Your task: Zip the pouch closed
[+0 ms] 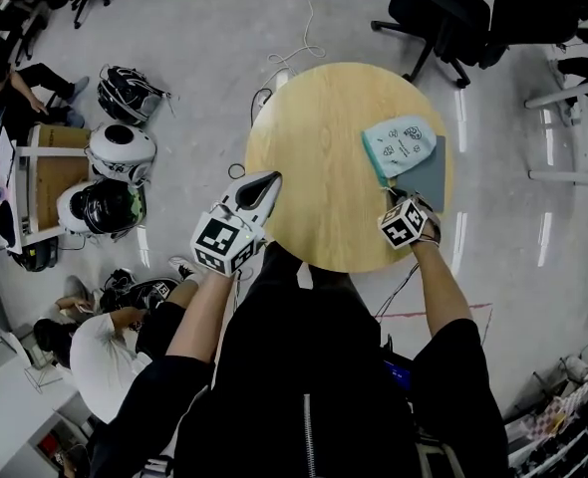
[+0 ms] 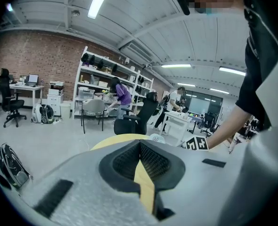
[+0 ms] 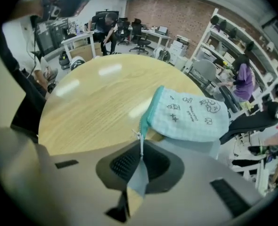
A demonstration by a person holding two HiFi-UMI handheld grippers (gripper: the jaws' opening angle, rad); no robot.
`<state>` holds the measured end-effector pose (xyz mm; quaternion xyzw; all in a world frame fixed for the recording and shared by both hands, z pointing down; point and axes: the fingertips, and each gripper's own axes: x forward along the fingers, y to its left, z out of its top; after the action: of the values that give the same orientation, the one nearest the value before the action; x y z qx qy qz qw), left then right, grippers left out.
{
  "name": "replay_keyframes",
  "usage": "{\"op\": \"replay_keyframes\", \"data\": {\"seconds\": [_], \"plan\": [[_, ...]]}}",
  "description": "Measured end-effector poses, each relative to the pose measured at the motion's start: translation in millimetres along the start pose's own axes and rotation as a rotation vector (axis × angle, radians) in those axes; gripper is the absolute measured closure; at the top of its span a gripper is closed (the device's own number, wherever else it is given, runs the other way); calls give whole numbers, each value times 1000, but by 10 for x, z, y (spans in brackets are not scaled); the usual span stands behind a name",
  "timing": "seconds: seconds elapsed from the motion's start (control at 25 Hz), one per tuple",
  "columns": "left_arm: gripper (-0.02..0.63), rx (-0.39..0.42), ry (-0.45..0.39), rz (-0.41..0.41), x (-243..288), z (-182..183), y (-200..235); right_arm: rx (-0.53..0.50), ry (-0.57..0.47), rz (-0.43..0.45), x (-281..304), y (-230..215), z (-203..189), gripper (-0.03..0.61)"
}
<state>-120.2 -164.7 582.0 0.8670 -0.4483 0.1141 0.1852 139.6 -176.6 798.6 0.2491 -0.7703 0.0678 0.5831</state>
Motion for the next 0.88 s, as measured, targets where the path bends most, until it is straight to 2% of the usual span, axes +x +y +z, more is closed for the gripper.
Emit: {"op": "replay_keyframes", "data": {"seconds": [0.16, 0.28, 0.88], "plan": [[611, 9, -9, -23, 3, 32, -28, 160, -99, 52, -237, -10, 226, 561], [611, 22, -21, -46, 30, 103, -47, 242, -161, 67, -432, -61, 403, 561], [611, 99, -107, -124, 107, 509, -204, 408, -440, 106, -1388, -258, 1017, 561]]}}
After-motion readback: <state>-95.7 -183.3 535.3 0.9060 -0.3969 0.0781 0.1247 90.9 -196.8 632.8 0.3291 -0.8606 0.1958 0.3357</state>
